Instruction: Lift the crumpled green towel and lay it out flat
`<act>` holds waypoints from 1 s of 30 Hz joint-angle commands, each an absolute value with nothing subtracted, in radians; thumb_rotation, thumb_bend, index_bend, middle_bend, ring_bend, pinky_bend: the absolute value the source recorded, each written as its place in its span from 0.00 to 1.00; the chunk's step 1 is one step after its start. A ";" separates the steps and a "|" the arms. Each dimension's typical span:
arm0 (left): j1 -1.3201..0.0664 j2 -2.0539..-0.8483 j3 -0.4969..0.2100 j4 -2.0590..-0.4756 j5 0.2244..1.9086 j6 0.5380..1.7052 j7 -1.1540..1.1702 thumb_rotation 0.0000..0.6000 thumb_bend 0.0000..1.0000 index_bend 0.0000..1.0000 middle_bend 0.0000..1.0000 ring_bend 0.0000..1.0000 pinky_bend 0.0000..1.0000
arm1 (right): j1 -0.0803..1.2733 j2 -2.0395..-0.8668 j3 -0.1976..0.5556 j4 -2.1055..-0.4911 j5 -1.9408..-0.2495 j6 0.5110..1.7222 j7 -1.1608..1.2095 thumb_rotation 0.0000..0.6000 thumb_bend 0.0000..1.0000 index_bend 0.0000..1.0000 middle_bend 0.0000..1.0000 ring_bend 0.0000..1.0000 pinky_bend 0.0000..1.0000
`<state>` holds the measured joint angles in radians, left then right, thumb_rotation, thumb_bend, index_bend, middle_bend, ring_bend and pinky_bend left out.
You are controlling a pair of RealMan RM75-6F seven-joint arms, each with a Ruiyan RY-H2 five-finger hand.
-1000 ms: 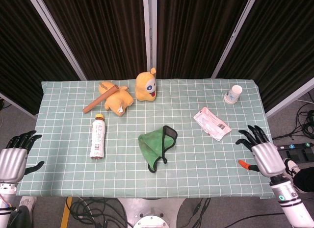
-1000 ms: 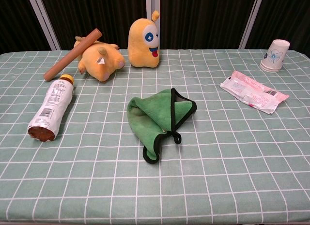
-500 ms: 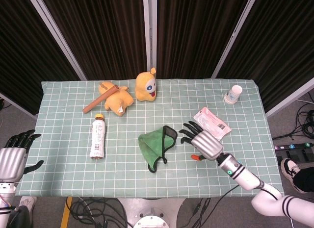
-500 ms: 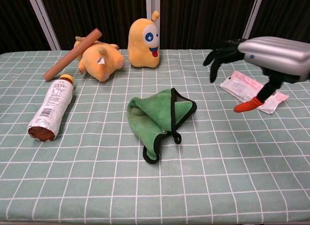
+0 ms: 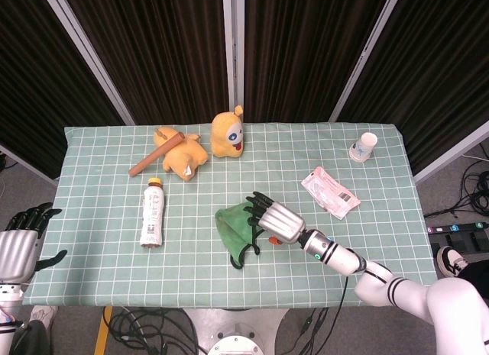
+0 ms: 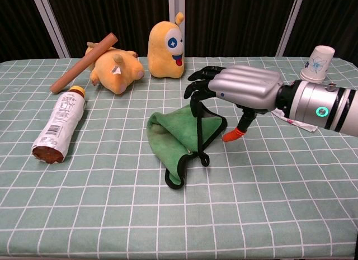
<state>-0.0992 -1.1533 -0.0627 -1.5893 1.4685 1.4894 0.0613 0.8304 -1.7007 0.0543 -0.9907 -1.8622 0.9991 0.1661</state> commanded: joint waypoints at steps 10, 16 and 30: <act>-0.097 -1.156 -0.060 -1.579 1.457 1.477 0.033 1.00 0.09 0.28 0.27 0.20 0.22 | 0.894 -1.869 -0.008 -0.744 -1.882 1.095 0.243 1.00 0.01 0.38 0.16 0.00 0.02; -0.100 -1.158 -0.059 -1.574 1.454 1.467 0.023 1.00 0.09 0.28 0.27 0.20 0.22 | 0.913 -1.923 -0.032 -0.662 -1.879 1.112 0.269 1.00 0.03 0.38 0.16 0.00 0.02; -0.100 -1.155 -0.060 -1.575 1.449 1.463 0.019 1.00 0.09 0.28 0.27 0.20 0.22 | 0.956 -1.994 -0.049 -0.554 -1.847 1.135 0.343 1.00 0.20 0.43 0.19 0.01 0.03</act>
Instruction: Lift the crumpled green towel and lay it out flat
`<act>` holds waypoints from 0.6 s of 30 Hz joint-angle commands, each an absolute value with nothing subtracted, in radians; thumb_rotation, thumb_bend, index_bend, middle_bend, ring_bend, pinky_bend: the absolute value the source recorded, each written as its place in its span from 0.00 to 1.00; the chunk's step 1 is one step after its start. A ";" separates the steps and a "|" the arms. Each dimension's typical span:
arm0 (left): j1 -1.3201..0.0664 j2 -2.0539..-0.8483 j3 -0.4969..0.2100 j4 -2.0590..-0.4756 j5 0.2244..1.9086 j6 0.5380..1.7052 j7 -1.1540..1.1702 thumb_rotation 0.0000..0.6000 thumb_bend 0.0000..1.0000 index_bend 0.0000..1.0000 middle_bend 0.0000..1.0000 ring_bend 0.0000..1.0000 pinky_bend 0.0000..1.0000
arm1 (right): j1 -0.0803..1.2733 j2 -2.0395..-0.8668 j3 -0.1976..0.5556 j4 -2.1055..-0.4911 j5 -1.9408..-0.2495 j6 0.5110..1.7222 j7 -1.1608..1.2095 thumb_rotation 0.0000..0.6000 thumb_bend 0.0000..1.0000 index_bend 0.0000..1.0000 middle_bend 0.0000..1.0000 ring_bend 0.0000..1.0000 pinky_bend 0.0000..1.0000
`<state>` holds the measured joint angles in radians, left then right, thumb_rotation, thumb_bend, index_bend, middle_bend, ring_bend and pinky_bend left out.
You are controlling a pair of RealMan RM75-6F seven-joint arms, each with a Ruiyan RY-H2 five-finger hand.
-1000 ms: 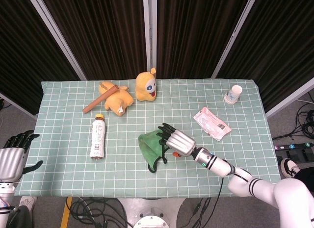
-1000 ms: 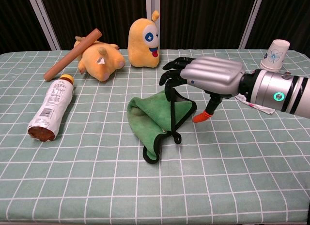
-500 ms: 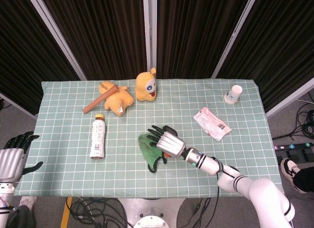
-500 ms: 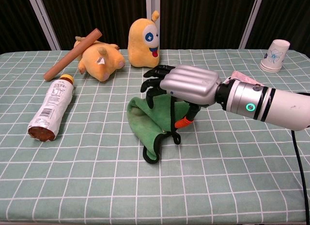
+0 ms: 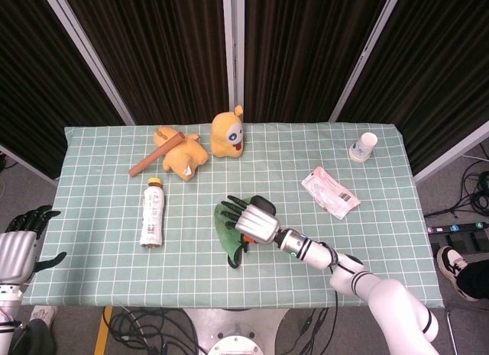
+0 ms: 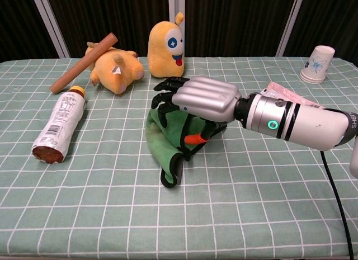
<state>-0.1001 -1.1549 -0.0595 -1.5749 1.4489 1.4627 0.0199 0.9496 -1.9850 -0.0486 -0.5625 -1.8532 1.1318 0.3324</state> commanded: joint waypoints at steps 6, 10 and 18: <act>-0.100 -1.155 -0.060 -1.572 1.446 1.461 0.013 1.00 0.09 0.28 0.27 0.20 0.22 | 0.972 -2.022 -0.052 -0.528 -1.828 1.121 0.358 1.00 0.27 0.52 0.24 0.03 0.05; -0.098 -1.156 -0.060 -1.569 1.445 1.462 0.009 1.00 0.09 0.28 0.27 0.20 0.22 | 0.979 -2.045 -0.048 -0.505 -1.811 1.109 0.353 1.00 0.32 0.58 0.26 0.04 0.05; -0.100 -1.156 -0.063 -1.566 1.446 1.462 -0.002 1.00 0.09 0.28 0.27 0.20 0.22 | 0.991 -2.074 -0.031 -0.472 -1.766 1.063 0.346 1.00 0.41 0.72 0.30 0.06 0.06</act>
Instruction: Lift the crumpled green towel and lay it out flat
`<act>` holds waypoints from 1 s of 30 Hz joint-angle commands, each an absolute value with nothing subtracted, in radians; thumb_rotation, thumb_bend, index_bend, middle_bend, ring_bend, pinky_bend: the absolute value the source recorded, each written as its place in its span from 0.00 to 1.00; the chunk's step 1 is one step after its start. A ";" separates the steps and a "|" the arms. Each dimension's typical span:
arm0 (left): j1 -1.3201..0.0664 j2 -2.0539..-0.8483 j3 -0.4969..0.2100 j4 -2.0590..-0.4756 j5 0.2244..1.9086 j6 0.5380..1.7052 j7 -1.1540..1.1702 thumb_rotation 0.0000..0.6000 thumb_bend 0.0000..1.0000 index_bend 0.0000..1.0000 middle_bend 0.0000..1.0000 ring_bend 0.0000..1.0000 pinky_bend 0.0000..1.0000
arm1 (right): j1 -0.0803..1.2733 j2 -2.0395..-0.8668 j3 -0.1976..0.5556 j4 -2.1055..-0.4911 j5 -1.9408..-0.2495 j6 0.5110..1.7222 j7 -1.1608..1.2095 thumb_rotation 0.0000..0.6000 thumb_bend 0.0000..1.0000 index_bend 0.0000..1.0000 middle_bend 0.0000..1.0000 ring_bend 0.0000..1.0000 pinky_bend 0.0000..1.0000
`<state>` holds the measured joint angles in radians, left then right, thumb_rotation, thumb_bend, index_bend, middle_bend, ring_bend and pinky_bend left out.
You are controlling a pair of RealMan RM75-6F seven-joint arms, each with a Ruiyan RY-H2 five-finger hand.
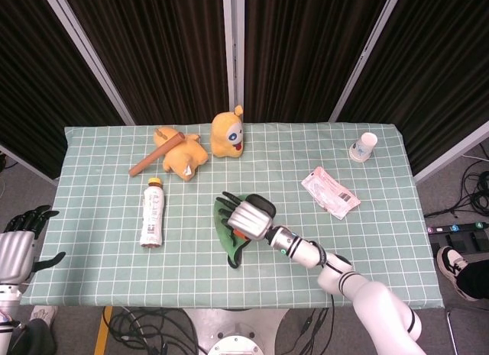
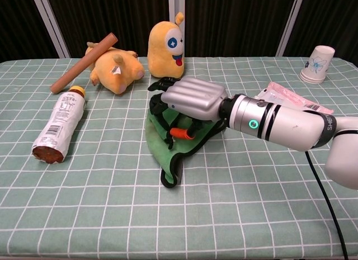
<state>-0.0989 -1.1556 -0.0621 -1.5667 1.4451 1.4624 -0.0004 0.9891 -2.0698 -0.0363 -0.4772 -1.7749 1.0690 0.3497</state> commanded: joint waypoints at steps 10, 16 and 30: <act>-0.160 -1.174 -0.088 -1.554 1.480 1.421 -0.063 1.00 0.09 0.28 0.27 0.20 0.23 | 0.999 -2.031 0.035 -0.522 -1.704 1.125 0.315 1.00 0.41 0.80 0.35 0.07 0.06; -0.233 -1.204 -0.113 -1.549 1.484 1.341 -0.134 1.00 0.08 0.30 0.27 0.20 0.23 | 1.022 -1.959 0.118 -0.640 -1.645 1.153 0.260 1.00 0.41 0.80 0.34 0.07 0.06; -0.388 -1.315 -0.163 -1.530 1.467 1.194 -0.275 1.00 0.07 0.35 0.31 0.25 0.29 | 0.986 -1.724 0.300 -1.063 -1.469 1.175 -0.069 1.00 0.41 0.78 0.30 0.04 0.05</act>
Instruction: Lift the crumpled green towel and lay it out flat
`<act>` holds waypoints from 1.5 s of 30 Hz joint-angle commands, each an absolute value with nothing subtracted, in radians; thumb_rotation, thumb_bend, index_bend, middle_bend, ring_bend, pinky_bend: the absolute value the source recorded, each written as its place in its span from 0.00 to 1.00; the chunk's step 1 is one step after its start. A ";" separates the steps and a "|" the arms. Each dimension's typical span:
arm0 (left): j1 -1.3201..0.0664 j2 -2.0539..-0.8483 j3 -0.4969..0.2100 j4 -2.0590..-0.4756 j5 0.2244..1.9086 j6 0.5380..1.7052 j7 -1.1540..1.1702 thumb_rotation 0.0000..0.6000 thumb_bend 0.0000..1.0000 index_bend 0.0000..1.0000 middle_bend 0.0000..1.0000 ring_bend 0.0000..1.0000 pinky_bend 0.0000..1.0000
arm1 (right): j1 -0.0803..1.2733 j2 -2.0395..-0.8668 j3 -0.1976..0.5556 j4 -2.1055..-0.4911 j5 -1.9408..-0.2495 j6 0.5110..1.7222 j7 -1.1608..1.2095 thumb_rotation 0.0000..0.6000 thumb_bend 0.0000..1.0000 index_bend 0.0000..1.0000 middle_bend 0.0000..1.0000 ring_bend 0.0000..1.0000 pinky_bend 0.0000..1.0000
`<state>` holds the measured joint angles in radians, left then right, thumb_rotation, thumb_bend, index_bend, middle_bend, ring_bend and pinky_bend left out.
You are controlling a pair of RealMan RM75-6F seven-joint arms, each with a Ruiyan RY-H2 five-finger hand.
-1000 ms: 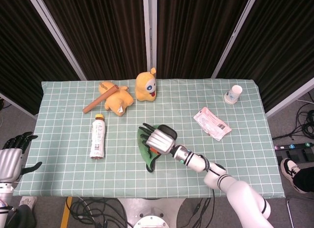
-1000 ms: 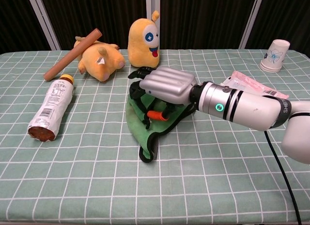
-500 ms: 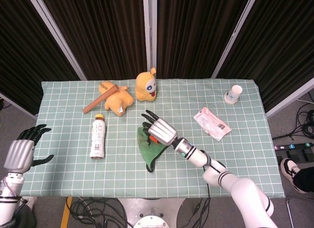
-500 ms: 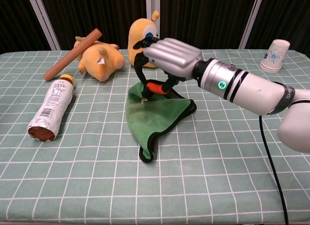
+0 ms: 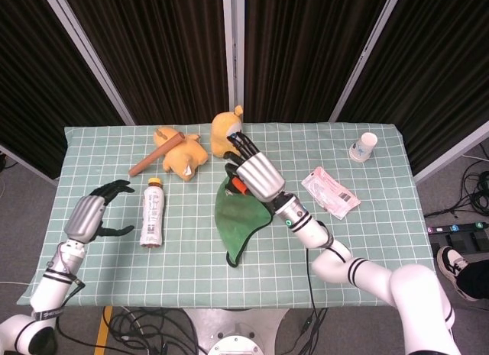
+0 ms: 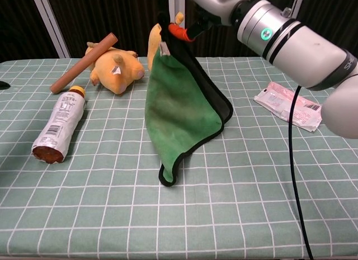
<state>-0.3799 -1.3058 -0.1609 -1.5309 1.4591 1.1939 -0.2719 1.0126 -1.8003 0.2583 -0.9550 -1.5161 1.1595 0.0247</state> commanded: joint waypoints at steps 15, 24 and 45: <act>-0.433 -1.366 -0.139 -1.510 1.479 1.174 -0.327 1.00 0.06 0.38 0.32 0.25 0.29 | 0.912 -1.524 0.327 -1.378 -1.425 1.198 -0.198 1.00 0.42 0.77 0.28 0.01 0.02; -0.466 -1.418 -0.138 -1.506 1.385 1.072 -0.373 1.00 0.04 0.39 0.32 0.25 0.29 | 1.011 -1.657 0.350 -1.344 -1.354 1.094 -0.306 1.00 0.42 0.76 0.25 0.00 0.01; -0.576 -1.612 -0.222 -1.403 1.100 0.918 -0.165 1.00 0.00 0.35 0.28 0.25 0.29 | 1.154 -1.829 0.471 -1.174 -1.190 1.041 -0.340 1.00 0.42 0.75 0.24 0.00 0.00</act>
<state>-0.5658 -1.6023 -0.2126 -1.4054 1.1133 0.9296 -0.1729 1.1529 -1.8279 0.4694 -1.1754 -1.1906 1.0397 -0.3413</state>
